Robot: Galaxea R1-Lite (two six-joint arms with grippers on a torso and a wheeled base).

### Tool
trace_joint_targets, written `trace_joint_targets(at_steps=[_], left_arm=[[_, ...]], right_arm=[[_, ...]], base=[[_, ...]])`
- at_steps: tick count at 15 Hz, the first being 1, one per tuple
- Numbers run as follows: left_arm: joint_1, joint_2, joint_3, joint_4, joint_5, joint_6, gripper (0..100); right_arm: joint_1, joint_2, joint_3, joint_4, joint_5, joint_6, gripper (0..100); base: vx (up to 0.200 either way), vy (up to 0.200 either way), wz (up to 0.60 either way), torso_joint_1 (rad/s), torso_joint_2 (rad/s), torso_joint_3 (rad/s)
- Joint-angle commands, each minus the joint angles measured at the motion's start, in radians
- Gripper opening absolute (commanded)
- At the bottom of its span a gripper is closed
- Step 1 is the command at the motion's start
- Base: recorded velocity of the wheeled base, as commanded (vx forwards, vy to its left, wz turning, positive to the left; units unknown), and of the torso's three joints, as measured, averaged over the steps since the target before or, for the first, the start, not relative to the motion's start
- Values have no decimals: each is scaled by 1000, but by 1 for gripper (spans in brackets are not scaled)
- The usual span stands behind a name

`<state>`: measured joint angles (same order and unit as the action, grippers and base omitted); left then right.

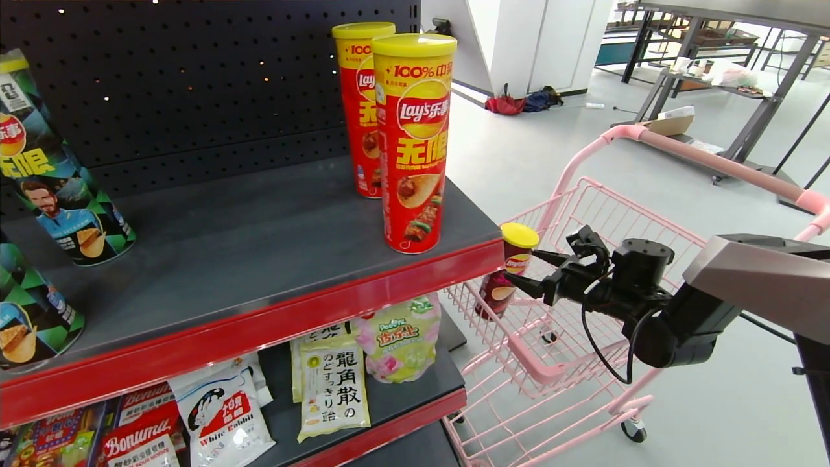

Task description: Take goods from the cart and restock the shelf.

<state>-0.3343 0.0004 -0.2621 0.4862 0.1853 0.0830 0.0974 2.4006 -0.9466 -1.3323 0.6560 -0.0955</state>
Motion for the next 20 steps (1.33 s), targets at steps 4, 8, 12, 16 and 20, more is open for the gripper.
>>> trace_joint_targets(at_steps=[4, 8, 12, 16, 20], left_arm=[[0, 0, 0, 0, 0, 1, 100], [0, 0, 0, 0, 0, 1, 100], [0, 0, 0, 0, 0, 1, 100], [0, 0, 0, 0, 0, 1, 100], [-2, 0, 0, 0, -1, 0, 100]], right_arm=[[36, 20, -81, 41, 1, 3, 100], [41, 38, -129, 82, -1, 3, 100], [47, 51, -126, 78, -2, 0, 0], [45, 28, -87, 67, -16, 0, 0], [42, -123, 34, 67, -70, 0, 0]], base=[[0, 0, 0, 0, 0, 0], [0, 0, 0, 0, 0, 0], [0, 0, 0, 0, 0, 0], [0, 0, 0, 0, 0, 0], [0, 0, 0, 0, 0, 0]])
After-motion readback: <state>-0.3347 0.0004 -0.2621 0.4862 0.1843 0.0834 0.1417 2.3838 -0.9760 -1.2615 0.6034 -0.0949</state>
